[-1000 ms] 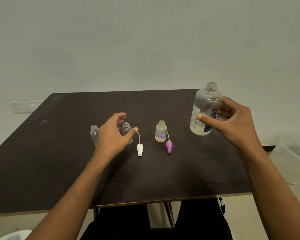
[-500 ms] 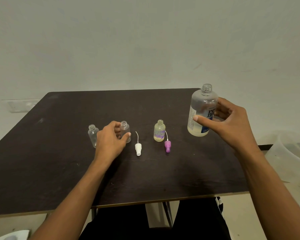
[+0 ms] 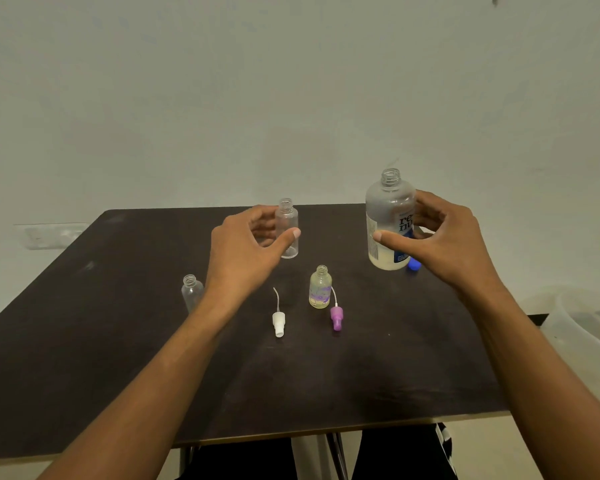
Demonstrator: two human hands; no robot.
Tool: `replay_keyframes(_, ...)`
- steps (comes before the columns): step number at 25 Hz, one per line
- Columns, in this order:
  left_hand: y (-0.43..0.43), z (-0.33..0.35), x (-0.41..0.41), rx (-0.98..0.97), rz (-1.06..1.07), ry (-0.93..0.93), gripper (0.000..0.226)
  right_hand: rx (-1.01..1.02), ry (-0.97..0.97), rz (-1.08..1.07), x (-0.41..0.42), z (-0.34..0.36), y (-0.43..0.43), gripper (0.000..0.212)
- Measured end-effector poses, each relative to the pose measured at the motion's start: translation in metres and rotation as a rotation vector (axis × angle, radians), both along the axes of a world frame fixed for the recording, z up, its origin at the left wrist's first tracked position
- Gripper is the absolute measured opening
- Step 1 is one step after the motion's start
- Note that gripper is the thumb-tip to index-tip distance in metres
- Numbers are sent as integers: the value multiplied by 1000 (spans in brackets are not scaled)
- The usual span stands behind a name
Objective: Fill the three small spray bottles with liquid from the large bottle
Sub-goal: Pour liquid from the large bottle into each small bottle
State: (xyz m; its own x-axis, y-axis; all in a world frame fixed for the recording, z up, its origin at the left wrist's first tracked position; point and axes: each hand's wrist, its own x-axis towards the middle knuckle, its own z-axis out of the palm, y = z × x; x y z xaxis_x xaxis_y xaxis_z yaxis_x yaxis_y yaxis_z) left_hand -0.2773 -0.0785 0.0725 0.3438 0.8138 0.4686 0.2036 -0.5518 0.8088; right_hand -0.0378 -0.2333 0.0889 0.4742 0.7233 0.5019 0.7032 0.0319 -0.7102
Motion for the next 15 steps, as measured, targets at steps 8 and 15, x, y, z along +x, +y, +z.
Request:
replay_keyframes(8,-11,10,7,-19,-74,-51,34,-3,-154,-7,-1,14,13,78)
replay_keyframes(15,-20,5,6,-45,-145,-65,32,-20,-488,-36,-8,24,24,73)
